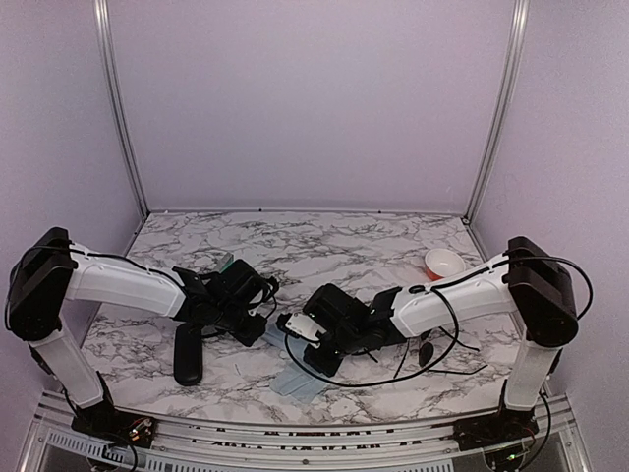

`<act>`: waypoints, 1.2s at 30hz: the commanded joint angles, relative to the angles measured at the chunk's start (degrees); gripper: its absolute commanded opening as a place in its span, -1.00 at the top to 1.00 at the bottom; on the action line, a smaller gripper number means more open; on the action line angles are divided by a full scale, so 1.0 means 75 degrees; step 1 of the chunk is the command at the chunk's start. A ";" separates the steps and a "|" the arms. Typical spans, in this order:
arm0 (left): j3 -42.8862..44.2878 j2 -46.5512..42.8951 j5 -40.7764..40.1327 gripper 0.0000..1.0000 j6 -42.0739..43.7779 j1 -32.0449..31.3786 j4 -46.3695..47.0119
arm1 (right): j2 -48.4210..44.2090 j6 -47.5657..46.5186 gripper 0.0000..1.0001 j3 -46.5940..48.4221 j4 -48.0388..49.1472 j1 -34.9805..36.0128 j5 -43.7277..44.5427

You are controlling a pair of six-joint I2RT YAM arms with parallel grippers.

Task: Organize the sunglasses
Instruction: Pick up the folded cleaning cloth from the center of the board.

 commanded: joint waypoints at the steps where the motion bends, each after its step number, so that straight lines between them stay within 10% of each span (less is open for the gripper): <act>1: -0.0136 -0.0238 -0.0094 0.25 0.0288 -0.0021 0.0388 | 0.0090 -0.0001 0.75 0.0049 -0.0010 0.0028 0.0122; 36: -0.1001 -0.1167 0.0552 0.00 0.1338 0.0084 0.1229 | -0.0164 -0.0113 1.00 0.0140 -0.0455 0.0023 0.0606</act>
